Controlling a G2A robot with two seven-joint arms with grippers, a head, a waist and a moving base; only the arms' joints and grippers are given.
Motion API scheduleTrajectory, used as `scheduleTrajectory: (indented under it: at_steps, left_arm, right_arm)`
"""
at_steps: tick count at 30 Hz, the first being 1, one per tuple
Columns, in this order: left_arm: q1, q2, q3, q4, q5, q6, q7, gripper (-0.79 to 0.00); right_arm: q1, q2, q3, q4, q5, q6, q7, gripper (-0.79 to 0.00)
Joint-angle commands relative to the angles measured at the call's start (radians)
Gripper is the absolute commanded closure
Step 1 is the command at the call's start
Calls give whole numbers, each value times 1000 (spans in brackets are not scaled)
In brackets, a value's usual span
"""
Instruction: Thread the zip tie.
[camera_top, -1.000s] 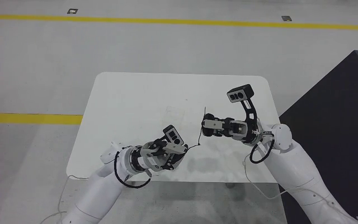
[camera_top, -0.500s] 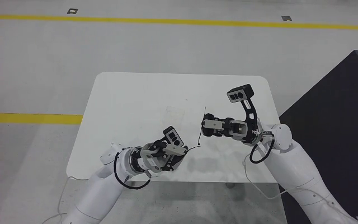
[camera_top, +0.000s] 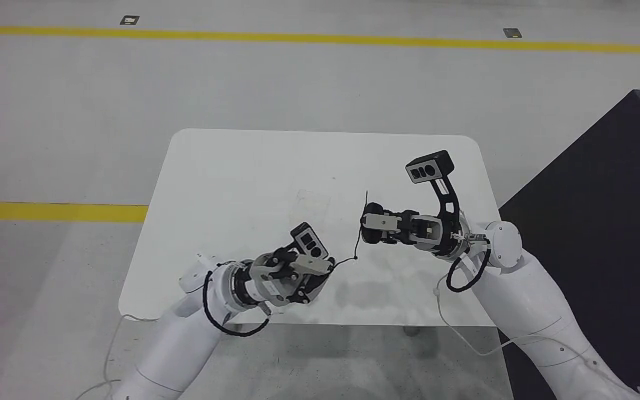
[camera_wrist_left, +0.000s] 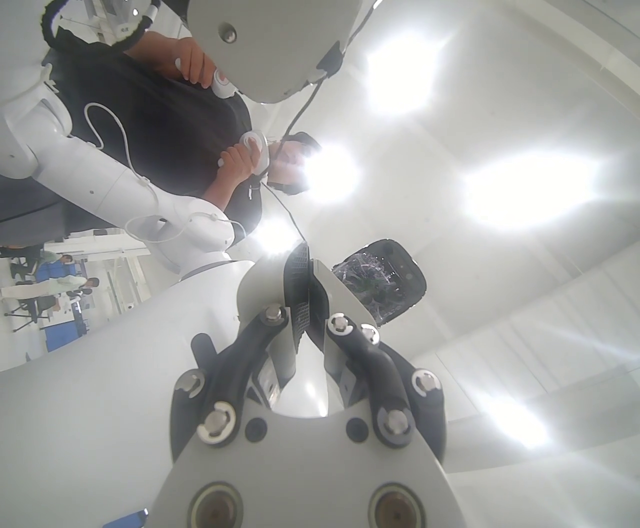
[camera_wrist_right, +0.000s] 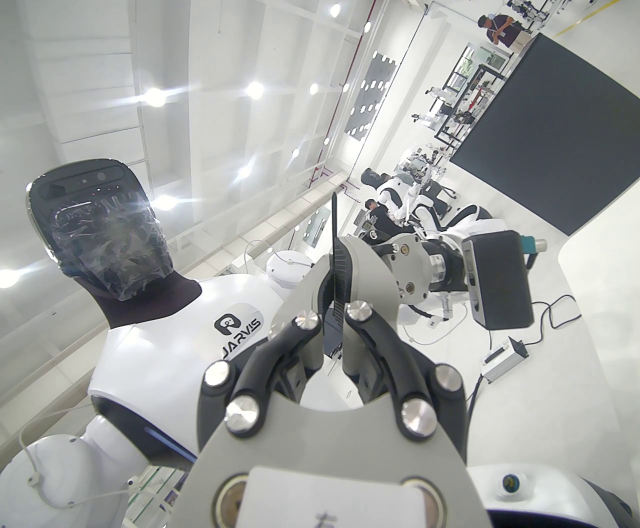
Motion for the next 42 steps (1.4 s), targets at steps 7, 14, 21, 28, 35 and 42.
scheduleTrajectory:
  at_steps: [7, 14, 21, 28, 35, 42]
  left_arm:
    - [3, -3, 2, -1, 13, 15, -2, 0]
    - [1, -7, -2, -1, 16, 10, -1, 0]
    - [10, -10, -14, 6, -4, 5, -2, 0]
    - [13, -10, -17, 7, -5, 4, -1, 0]
    - [13, -10, -17, 7, -5, 4, -1, 0]
    - [13, -10, -17, 7, -5, 4, -1, 0]
  right_arm:
    - [0, 0, 0, 0, 0, 0, 0, 0]
    - [0, 0, 0, 0, 0, 0, 0, 0]
    - [0, 0, 0, 0, 0, 0, 0, 0]
    - [0, 0, 0, 0, 0, 0, 0, 0]
    - [0, 0, 0, 0, 0, 0, 0, 0]
    - [0, 0, 0, 0, 0, 0, 0, 0]
